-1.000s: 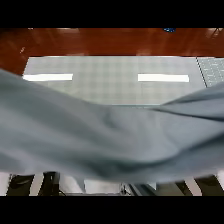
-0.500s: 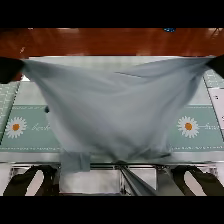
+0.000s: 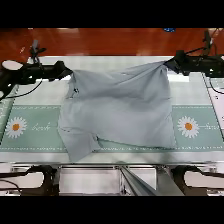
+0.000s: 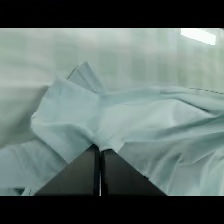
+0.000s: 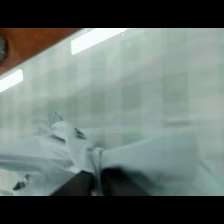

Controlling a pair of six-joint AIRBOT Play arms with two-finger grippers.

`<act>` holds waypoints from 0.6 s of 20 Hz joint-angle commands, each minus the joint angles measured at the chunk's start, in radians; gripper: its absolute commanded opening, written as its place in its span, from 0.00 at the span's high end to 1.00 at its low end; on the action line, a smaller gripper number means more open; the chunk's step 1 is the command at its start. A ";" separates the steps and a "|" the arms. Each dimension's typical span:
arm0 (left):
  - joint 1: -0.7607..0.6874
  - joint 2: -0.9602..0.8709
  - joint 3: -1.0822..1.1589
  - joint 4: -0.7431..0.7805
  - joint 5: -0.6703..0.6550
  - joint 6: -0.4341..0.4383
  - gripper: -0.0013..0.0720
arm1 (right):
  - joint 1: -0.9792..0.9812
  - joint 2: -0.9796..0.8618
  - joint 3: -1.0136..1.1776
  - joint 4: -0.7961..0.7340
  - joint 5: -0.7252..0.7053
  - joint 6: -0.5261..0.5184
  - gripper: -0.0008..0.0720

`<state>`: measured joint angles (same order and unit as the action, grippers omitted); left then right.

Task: Fold the shirts.

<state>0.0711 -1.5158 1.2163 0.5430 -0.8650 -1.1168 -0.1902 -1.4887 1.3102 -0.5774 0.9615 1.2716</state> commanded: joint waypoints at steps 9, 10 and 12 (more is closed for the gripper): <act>0.365 -0.009 0.255 0.154 -0.717 -0.153 0.29 | -0.253 0.082 0.167 -0.029 0.361 -0.028 0.43; 0.411 0.051 0.188 0.154 -0.675 -0.153 0.29 | -0.274 0.133 0.130 -0.109 0.370 -0.028 0.43; 0.486 0.187 -0.005 0.154 -0.586 -0.140 0.29 | -0.304 0.270 -0.038 -0.165 0.335 -0.035 0.43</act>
<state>0.4408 -1.4635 1.3693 0.6746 -1.4403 -1.2575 -0.4339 -1.3586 1.3960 -0.6147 1.2579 1.2472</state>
